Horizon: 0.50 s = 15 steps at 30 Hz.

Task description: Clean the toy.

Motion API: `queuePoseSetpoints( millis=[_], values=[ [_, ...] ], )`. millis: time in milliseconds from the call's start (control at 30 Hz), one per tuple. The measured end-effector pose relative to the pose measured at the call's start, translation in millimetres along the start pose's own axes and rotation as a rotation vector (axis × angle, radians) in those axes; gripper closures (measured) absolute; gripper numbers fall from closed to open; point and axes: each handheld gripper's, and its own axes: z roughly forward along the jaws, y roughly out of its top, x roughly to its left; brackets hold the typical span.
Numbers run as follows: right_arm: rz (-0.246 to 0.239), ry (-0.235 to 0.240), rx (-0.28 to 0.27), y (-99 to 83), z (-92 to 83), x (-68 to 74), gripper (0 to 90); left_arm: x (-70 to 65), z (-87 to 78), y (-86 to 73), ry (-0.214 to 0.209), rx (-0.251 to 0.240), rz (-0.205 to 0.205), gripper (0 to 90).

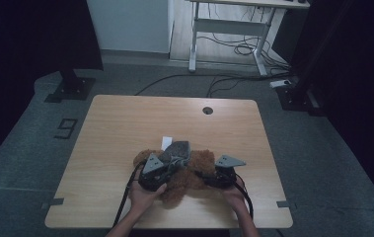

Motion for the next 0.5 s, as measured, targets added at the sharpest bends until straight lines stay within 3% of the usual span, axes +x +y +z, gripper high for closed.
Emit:
queuePoseSetpoints(
  millis=[67,133,200,267,367,500],
  values=[
    [-0.034,-0.054,-0.006,2.1,2.0,1.9,47.2,3.5,6.5,5.2,0.005,0.007,0.0,81.9],
    [-0.044,-0.09,-0.021,1.7,3.5,1.0,47.3,8.4,10.2,10.5,-0.013,0.012,-0.026,81.8],
    [-0.041,-0.098,-0.038,-0.2,3.8,-0.4,47.3,9.3,9.1,17.4,-0.034,0.014,-0.059,81.7],
    [-0.044,-0.095,-0.048,-1.9,2.8,-0.7,47.2,5.3,4.3,25.0,-0.044,-0.003,-0.063,81.6],
    [-0.05,-0.091,-0.057,-3.5,1.2,-0.2,46.8,-8.0,-4.7,41.5,-0.063,-0.051,-0.047,81.6],
    [-0.064,-0.102,-0.076,-6.3,-0.8,4.3,46.5,-34.6,-2.5,66.8,-0.084,-0.074,0.025,81.4]
  ],
)
